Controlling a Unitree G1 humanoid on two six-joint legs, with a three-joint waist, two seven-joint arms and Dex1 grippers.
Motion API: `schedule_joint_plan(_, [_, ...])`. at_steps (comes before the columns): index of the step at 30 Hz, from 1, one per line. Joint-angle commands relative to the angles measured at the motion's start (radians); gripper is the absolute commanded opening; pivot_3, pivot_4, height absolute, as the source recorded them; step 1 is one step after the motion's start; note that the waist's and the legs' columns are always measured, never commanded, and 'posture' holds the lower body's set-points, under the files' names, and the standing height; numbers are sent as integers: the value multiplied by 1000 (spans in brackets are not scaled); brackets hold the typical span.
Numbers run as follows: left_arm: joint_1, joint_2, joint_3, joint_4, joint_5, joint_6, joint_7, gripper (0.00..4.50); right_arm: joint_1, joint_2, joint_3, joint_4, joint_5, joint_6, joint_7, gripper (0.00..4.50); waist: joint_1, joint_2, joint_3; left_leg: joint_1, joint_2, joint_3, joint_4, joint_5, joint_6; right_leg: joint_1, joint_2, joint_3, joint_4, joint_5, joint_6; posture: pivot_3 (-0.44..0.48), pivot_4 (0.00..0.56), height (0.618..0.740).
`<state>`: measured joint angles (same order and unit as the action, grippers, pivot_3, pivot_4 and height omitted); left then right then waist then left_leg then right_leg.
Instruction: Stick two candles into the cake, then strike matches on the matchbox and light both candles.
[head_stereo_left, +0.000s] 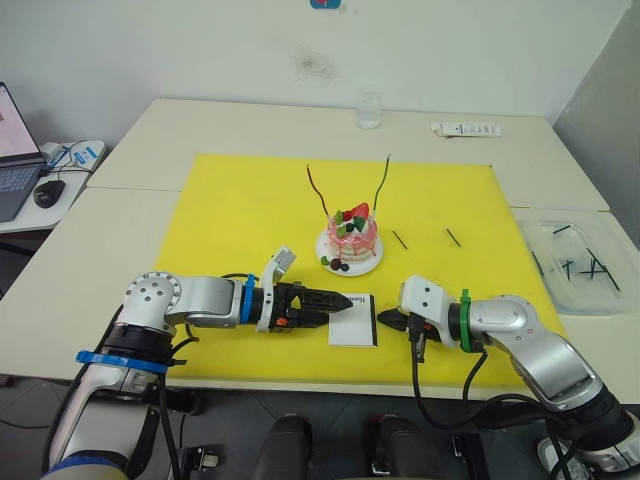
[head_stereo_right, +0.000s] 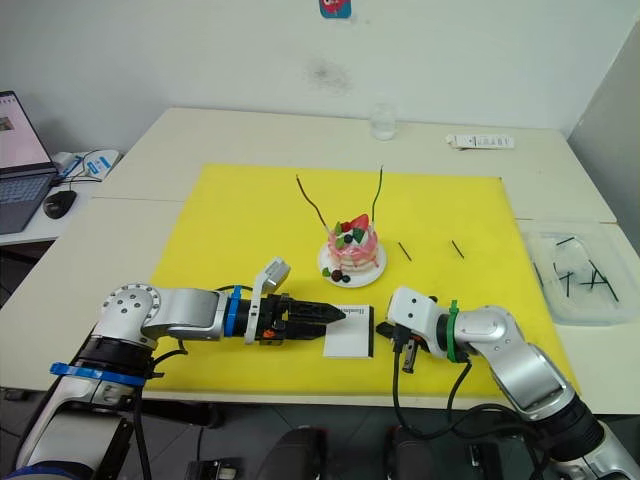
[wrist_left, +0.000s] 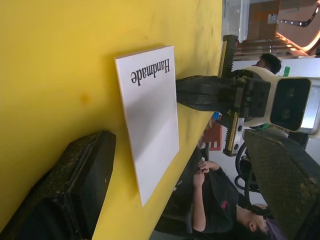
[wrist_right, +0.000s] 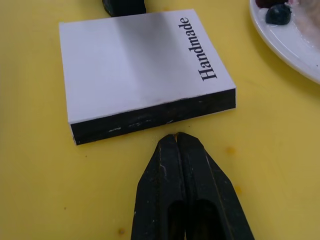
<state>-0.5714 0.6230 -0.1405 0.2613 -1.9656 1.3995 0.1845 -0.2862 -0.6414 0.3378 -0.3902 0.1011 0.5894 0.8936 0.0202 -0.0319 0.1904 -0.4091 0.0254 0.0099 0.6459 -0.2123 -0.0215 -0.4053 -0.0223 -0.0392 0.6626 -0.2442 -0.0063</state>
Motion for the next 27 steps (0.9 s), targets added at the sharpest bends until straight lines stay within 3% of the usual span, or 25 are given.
schedule_joint_plan(1, [26, -33, -14, -43, -7, -14, 21, 4500, -10, 30, 26, -28, 19, 18, 1, 34, 0, 0, 0, 0, 0, 0, 0, 0, 0, 0, 0, 0, 0, 0, 0, 0, 150, 740])
schedule_joint_plan(15, [109, -54, 6, -125, -7, -31, 29, 4500, -52, 97, 54, -7, 26, 71, 6, 34, 1, 0, 0, 0, 0, 1, -1, 0, 0, 0, 0, 1, -1, 0, 0, 0, 150, 740])
schedule_joint_plan(27, [105, -45, 16, -135, -7, -43, 31, 4500, -83, 131, 57, 39, 12, 46, -5, 34, 0, 0, 0, 0, 0, 1, -1, 0, 0, 0, 0, 1, -1, 0, 0, 0, 150, 740])
